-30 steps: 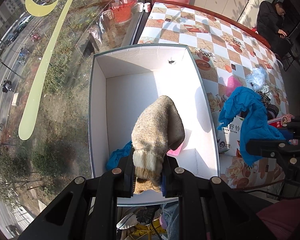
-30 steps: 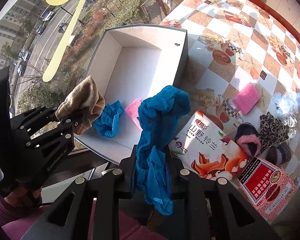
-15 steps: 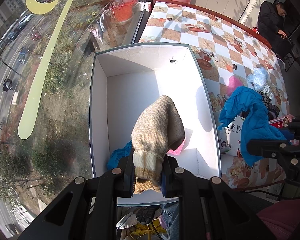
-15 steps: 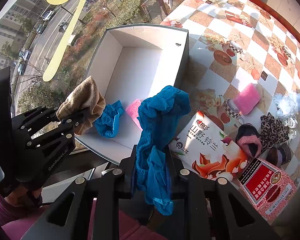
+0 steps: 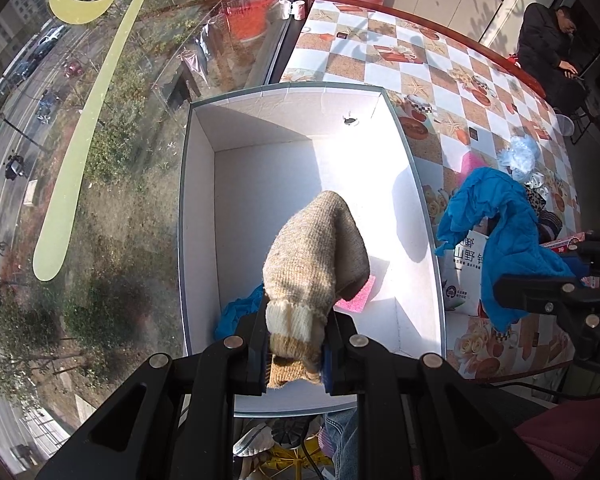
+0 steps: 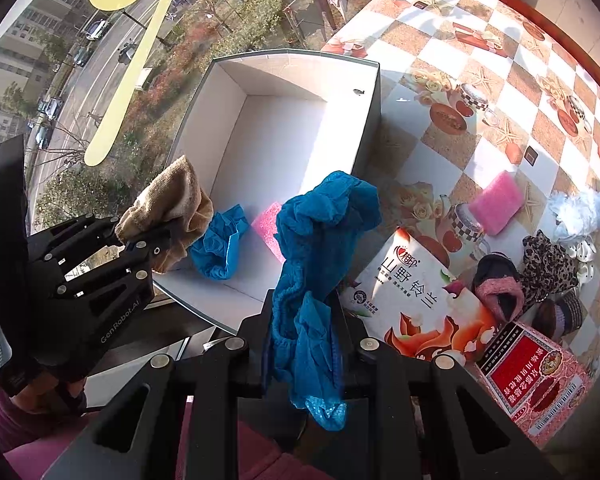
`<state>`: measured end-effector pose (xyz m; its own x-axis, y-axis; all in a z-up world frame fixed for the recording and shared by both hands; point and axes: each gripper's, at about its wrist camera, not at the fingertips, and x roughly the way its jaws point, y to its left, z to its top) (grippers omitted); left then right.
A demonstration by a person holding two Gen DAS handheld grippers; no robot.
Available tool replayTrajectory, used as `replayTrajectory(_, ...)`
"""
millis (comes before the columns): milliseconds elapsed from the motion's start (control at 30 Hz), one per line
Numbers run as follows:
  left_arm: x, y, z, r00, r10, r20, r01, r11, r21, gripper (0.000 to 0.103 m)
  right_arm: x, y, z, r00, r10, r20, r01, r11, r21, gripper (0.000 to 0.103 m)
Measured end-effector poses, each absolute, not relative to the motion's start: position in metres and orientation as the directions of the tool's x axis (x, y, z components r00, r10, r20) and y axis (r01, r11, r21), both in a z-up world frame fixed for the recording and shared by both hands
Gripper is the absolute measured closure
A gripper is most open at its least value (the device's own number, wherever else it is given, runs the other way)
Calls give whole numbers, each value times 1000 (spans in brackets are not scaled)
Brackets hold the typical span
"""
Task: Organize soft objects
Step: 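Carry the beige glove and blue shoe cover with both tools into the white box, then open both tools to release the glove and shoe cover into the box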
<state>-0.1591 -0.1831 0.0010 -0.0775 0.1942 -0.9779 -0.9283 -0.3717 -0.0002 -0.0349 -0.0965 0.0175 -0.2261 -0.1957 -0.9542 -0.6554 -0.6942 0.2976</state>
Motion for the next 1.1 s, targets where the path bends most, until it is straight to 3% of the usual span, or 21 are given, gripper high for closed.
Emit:
replayTrajectory(600, -170, -178, -14, -84, 152, -985, -911, -412, 14, 83, -88, -60, 11, -273, -197, -942, -617, -715, 328, 80)
replayTrajectory(1100, -173, -168, -42, -82, 89, -993, -913, -406, 39, 83, -135, -68, -65, -109, -262, -959, -588, -761, 275, 80)
